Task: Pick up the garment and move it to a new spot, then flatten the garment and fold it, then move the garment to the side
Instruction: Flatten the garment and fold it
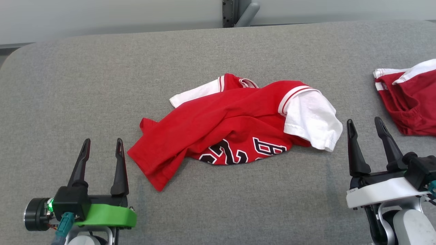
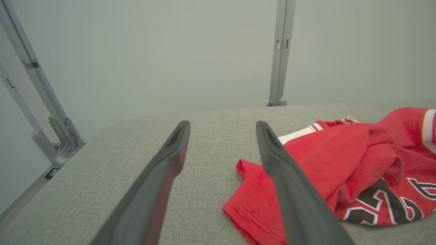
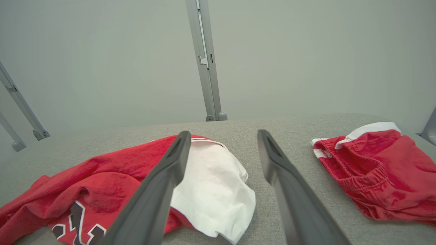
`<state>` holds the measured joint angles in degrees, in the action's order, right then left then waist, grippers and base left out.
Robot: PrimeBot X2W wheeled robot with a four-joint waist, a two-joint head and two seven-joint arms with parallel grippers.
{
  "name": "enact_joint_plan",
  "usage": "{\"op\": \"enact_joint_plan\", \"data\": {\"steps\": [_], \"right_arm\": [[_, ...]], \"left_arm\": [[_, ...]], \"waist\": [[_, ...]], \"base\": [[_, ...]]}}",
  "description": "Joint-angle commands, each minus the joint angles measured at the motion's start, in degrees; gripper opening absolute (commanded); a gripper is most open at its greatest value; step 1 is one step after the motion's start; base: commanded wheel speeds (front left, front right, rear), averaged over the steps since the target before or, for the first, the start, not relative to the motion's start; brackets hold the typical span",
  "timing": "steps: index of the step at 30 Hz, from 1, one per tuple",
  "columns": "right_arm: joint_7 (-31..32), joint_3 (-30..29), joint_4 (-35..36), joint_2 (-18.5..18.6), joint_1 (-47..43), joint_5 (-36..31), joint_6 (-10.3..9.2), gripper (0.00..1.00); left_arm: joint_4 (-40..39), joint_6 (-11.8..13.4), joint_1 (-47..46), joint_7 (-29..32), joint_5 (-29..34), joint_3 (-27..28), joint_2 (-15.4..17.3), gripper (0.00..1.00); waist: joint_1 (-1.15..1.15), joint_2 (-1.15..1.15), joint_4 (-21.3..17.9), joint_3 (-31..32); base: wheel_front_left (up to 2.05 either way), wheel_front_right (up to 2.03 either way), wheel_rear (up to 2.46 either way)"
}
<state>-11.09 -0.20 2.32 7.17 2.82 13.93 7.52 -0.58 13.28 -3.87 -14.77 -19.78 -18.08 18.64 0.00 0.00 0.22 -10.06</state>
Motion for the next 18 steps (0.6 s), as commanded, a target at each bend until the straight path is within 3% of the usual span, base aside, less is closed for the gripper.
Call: {"op": "enact_joint_plan", "data": {"steps": [1,4,13,18], "right_arm": [[0.25,-0.23,0.38,0.11,-0.68,0.22,-0.07,1.00],[0.51,-0.35,0.64,0.16,-0.86,0.29,-0.07,1.00],[1.63,0.48,1.34,0.82,-0.31,0.83,-0.07,1.00],[1.46,0.88,1.16,1.16,0.65,1.33,-0.07,1.00]], "left_arm": [[0.44,-0.41,-0.85,-0.37,-0.29,-0.05,-0.12,1.00],[1.08,-1.70,-1.58,-0.20,-0.62,-0.80,-0.01,1.00],[6.24,-9.90,-4.02,6.81,-2.44,-7.99,0.33,1.00],[11.26,-12.04,-5.94,8.49,-3.22,-9.24,0.35,1.00]], "waist": [[0.00,0.00,0.38,-0.05],[0.00,0.00,0.96,-0.24],[0.00,0.00,1.70,-2.49],[0.00,0.00,1.09,-3.61]], "base": [[0.00,0.00,0.00],[0.00,0.00,0.00],[0.00,0.00,0.00],[0.00,0.00,0.00]]}}
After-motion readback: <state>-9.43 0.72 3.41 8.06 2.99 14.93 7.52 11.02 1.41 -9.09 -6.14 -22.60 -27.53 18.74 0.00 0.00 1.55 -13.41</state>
